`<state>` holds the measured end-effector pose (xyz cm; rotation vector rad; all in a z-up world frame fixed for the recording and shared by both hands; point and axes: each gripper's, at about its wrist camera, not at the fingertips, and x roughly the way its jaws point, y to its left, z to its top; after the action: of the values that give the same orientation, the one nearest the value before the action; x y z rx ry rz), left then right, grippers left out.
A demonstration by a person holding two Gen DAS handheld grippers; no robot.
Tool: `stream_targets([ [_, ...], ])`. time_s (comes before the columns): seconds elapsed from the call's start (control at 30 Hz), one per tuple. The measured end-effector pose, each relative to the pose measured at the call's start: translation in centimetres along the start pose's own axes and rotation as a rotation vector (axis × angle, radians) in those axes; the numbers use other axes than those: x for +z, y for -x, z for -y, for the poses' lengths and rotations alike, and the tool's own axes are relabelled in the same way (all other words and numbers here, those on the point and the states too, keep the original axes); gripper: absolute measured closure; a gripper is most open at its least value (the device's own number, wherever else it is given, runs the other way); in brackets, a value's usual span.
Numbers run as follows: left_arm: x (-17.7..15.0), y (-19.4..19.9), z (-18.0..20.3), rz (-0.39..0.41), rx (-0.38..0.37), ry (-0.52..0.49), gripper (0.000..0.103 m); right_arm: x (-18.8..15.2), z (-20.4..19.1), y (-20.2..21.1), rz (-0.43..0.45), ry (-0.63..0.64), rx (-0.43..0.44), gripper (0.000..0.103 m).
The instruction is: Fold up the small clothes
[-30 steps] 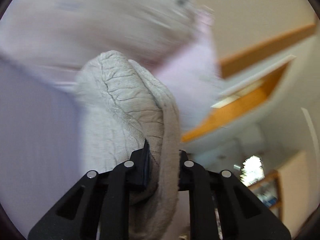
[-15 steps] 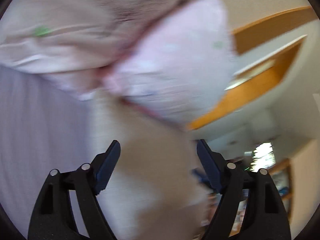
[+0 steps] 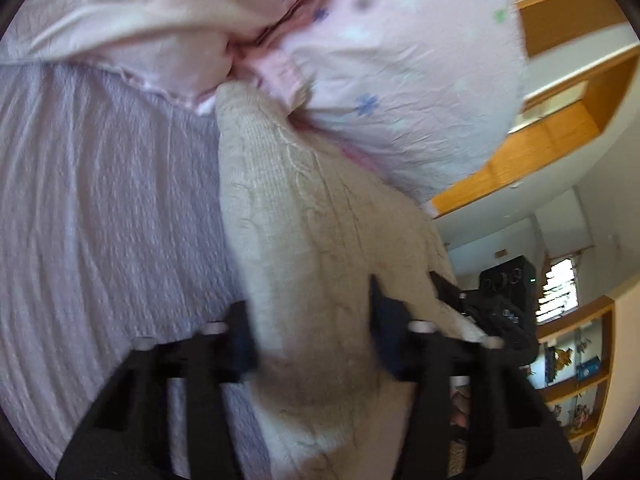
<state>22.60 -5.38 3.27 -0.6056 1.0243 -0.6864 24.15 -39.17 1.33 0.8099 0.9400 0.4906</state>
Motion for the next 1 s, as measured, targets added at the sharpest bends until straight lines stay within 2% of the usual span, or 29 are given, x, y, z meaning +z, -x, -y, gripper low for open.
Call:
stream_targets([
  [0.07,-0.3,1.5,0.1,0.021,-0.02,-0.036,0.065,-1.0,-1.8,0.0,0.006,0.042,0.036,0.068],
  [0.2,-1.7,8.5,-0.4,0.119,0.054,-0.154,0.062,-3.1,-6.0,-2.6,-0.062,0.151,0.116,0.067],
  [0.23,-1.8,9.6,-0.8,0.136,0.107,-0.182,0.06,-3.7,-7.2,-3.9,-0.083,0.189,0.112,0.065],
  [0.27,-2.1,10.9,-1.2,0.164,0.212,-0.213,0.054,-4.2,-8.2,-5.2,-0.096,0.225,0.069,0.06],
  [0.3,-2.5,12.0,-1.7,0.193,0.314,-0.228,0.052,-4.3,-9.2,-5.8,-0.084,0.259,-0.011,0.054],
  [0.33,-2.5,12.9,-1.9,0.217,0.38,-0.235,0.052,-4.4,-9.8,-6.0,-0.05,0.282,-0.091,0.052],
  [0.37,-3.3,14.4,-2.1,0.265,0.464,-0.254,0.045,-4.6,-10.6,-5.1,0.043,0.295,-0.156,0.047],
  [0.4,-4.0,15.7,-2.1,0.295,0.494,-0.264,0.033,-4.8,-10.8,-4.4,0.082,0.282,-0.13,0.042],
  [0.43,-4.3,16.4,-2.0,0.313,0.508,-0.264,0.028,-5.0,-11.0,-3.3,0.111,0.255,-0.05,0.041],
  [0.47,-5.2,17.5,-1.8,0.335,0.517,-0.263,0.026,-5.2,-11.3,-3.1,0.105,0.25,-0.012,0.041],
  [0.5,-6.0,17.9,-1.5,0.34,0.512,-0.269,0.022,-5.4,-11.7,-3.0,0.088,0.256,-0.001,0.041],
  [0.53,-6.6,17.8,-1.0,0.339,0.509,-0.269,0.019,-5.7,-12.3,-3.6,0.066,0.275,-0.036,0.041],
  [0.57,-6.5,18.1,-1.3,0.337,0.51,-0.265,0.016,-5.9,-12.4,-4.0,0.051,0.286,-0.069,0.043],
  [0.6,-7.2,18.5,-1.4,0.332,0.505,-0.259,0.015,-6.0,-12.6,-5.1,0.018,0.295,-0.106,0.072],
  [0.63,-7.7,18.0,-1.1,0.324,0.494,-0.251,0.014,-6.3,-12.2,-6.2,-0.026,0.294,-0.127,0.087],
  [0.67,-8.6,17.8,-0.7,0.308,0.491,-0.233,0.009,-6.4,-11.8,-7.5,-0.049,0.269,-0.157,0.087],
  [0.7,-9.3,17.5,-0.4,0.291,0.528,-0.203,0.002,-6.4,-11.3,-7.5,-0.025,0.241,-0.176,0.087],
  [0.77,-10.4,16.9,0.1,0.296,0.584,-0.165,0.002,-6.2,-10.5,-6.5,0.047,0.178,-0.22,0.088],
  [0.8,-11.0,16.6,0.3,0.297,0.581,-0.159,0.002,-6.3,-10.3,-6.1,0.07,0.161,-0.248,0.088],
  [0.87,-12.0,16.3,0.3,0.284,0.565,-0.166,0.002,-6.9,-11.1,-5.4,0.106,0.205,-0.329,0.087],
  [0.93,-12.5,15.6,0.4,0.255,0.594,-0.172,0.002,-8.8,-12.7,-3.7,0.168,0.291,-0.382,0.078],
  [0.97,-12.8,15.2,0.6,0.236,0.62,-0.181,0.002,-9.8,-13.4,-2.9,0.2,0.322,-0.403,0.055],
  [1.0,-13.0,14.8,0.6,0.224,0.64,-0.192,0.002,-10.7,-13.7,-1.5,0.242,0.353,-0.431,0.015],
])
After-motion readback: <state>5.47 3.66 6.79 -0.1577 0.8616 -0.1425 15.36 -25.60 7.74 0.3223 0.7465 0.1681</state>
